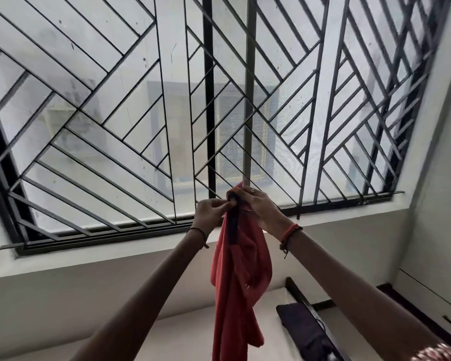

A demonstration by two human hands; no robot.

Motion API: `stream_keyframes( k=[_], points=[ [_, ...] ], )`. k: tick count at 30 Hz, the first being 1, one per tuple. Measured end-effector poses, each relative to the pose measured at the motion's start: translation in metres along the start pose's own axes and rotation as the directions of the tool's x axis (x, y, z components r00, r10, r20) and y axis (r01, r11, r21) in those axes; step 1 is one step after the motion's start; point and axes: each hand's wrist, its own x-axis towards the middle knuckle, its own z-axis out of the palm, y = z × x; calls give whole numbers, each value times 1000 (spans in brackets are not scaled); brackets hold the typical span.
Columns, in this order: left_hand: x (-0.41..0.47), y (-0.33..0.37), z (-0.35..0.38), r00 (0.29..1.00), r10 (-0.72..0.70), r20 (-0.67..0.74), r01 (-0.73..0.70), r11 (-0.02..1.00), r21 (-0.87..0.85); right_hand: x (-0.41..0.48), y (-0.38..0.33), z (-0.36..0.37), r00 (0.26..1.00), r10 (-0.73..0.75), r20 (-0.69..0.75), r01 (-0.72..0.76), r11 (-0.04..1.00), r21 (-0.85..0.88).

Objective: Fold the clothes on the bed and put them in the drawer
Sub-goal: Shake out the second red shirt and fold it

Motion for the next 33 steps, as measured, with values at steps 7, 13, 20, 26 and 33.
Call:
stream_keyframes(
  k=[7,13,20,26,33],
  points=[
    [-7,21,0,995,-73,65,80,991,-107,-6,-6,-3,1000,-12,14,11,999,52],
    [3,15,0,998,-61,-13,59,992,-109,-8,4,0,999,-43,-11,43,998,-35],
    [10,8,2,985,-68,-158,37,981,-189,-45,87,2,888,-454,-79,220,569,-792],
    [12,14,-4,972,-54,-228,1,974,-227,-76,144,-38,932,-358,-52,92,374,-923],
    [16,18,-17,961,-53,-271,-9,975,-223,-84,114,-73,945,-323,-55,184,662,-726]
  ],
)
